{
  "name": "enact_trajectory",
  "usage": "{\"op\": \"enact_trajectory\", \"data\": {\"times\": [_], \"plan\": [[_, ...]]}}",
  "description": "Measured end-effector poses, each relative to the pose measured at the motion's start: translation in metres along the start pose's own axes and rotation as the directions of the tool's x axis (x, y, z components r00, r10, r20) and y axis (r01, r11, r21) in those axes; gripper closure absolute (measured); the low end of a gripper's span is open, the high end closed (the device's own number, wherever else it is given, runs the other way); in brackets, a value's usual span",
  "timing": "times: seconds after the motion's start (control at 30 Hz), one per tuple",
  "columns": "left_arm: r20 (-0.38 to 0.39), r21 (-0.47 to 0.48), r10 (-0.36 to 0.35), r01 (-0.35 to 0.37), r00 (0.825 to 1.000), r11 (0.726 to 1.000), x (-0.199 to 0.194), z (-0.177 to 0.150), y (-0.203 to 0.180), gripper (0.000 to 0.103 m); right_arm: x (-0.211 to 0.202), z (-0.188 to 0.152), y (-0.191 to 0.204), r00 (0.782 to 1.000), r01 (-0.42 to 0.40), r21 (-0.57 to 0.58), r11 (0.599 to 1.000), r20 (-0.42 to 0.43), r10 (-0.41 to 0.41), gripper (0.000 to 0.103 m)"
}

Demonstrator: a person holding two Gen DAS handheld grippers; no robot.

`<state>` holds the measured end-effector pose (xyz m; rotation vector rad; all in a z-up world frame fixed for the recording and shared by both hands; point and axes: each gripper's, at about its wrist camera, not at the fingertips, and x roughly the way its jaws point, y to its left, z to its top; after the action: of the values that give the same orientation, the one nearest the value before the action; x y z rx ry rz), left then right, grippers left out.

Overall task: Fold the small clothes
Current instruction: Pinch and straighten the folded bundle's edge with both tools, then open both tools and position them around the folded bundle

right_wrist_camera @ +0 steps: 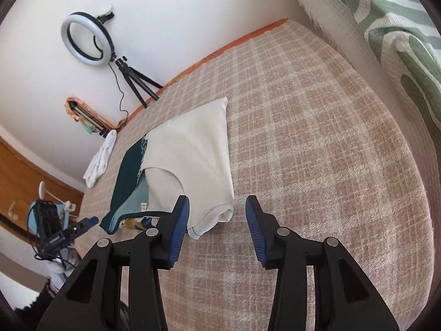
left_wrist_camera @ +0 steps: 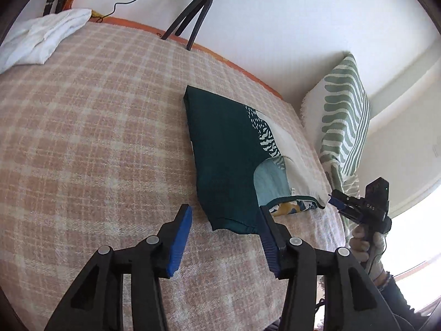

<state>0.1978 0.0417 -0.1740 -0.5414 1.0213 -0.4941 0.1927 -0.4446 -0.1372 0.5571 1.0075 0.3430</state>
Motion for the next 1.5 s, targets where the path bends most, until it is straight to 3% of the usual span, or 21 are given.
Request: {"op": "enact_trajectory", "data": {"times": [0.1,0.17,0.2,0.23,0.27,0.33,0.47,0.57,0.67,0.73,0.83,0.9,0.97,1.0,1.03,1.1,1.17,1.4,1.5], "plan": [[-0.027,-0.075,-0.033,0.031,0.999,0.997,0.012,-0.002,0.003,0.055,0.018,0.000,-0.016,0.998,-0.038,0.120,0.992,-0.044,0.044,0.060],[-0.048,-0.095,-0.037,0.032,0.998,0.995,0.020,-0.003,0.002,0.074,0.025,-0.003,-0.020,0.996,-0.065,0.163,0.984,-0.045,0.073,0.060],[-0.062,-0.093,-0.034,0.029,0.997,0.995,0.024,-0.004,0.000,0.078,0.027,-0.004,-0.021,0.994,-0.089,0.184,0.979,-0.039,0.098,0.066],[-0.065,-0.086,-0.038,0.033,0.997,0.996,0.026,-0.005,-0.002,0.088,0.028,-0.006,-0.020,0.991,-0.121,0.199,0.973,-0.030,0.129,0.084],[-0.066,-0.072,-0.032,0.027,0.997,0.997,0.026,-0.006,-0.005,0.096,0.029,-0.007,-0.018,0.989,-0.135,0.204,0.970,-0.031,0.144,0.091],[-0.066,-0.044,0.000,-0.003,0.998,0.999,0.024,-0.005,-0.010,0.101,0.028,-0.009,-0.011,0.989,-0.140,0.196,0.971,-0.029,0.148,0.098],[-0.028,-0.033,0.001,-0.002,1.000,0.999,0.007,0.004,-0.009,0.101,0.009,-0.007,0.002,0.979,-0.202,0.198,0.959,0.033,0.199,0.099],[-0.053,-0.010,0.038,-0.039,0.998,0.999,0.011,0.002,-0.003,0.101,0.003,-0.010,0.004,0.975,-0.224,0.207,0.952,0.051,0.218,0.100],[-0.073,0.004,0.087,-0.087,0.994,0.996,0.020,-0.002,0.007,0.101,0.010,-0.014,-0.001,0.993,-0.119,0.179,0.977,0.007,0.120,0.100],[-0.081,0.000,0.098,-0.099,0.992,0.995,0.025,-0.006,0.013,0.101,0.019,-0.018,-0.006,0.994,-0.096,0.181,0.979,-0.030,0.103,0.100],[-0.088,0.045,0.116,-0.113,0.989,0.993,0.025,-0.010,0.011,0.101,0.025,-0.023,0.000,0.996,-0.024,0.084,0.996,-0.083,0.031,0.096],[-0.096,0.097,0.136,-0.127,0.986,0.987,0.022,-0.011,0.005,0.097,0.026,-0.023,0.007,0.992,0.051,-0.002,0.999,-0.119,-0.051,0.095],[-0.086,0.130,0.147,-0.135,0.985,0.982,0.014,-0.011,0.001,0.072,0.021,-0.017,0.012,0.990,0.064,-0.055,0.996,-0.121,-0.071,0.093],[-0.077,0.136,0.147,-0.136,0.986,0.981,0.009,-0.009,-0.001,0.066,0.017,-0.011,0.013,0.993,0.054,-0.066,0.996,-0.105,-0.060,0.088],[-0.063,0.137,0.149,-0.139,0.987,0.981,0.004,-0.008,-0.001,0.058,0.012,-0.005,0.013,0.995,0.043,-0.071,0.997,-0.087,-0.049,0.074],[-0.031,0.116,0.134,-0.129,0.991,0.985,-0.006,0.000,0.001,0.050,0.006,0.008,0.013,0.998,0.030,-0.084,0.996,-0.048,-0.034,0.051],[-0.016,0.071,0.106,-0.105,0.994,0.992,-0.010,0.009,0.006,0.034,0.009,0.022,0.011,0.999,0.001,-0.085,0.996,-0.042,-0.004,0.049],[-0.041,-0.069,0.042,-0.045,0.998,0.997,0.011,0.038,0.023,0.032,0.045,0.055,-0.005,0.996,-0.015,-0.028,0.999,-0.088,0.012,0.049],[-0.018,-0.103,0.072,-0.074,0.997,0.992,0.019,0.049,0.026,0.034,0.052,0.063,-0.009,0.998,0.017,-0.013,1.000,-0.066,-0.018,0.049]]}}
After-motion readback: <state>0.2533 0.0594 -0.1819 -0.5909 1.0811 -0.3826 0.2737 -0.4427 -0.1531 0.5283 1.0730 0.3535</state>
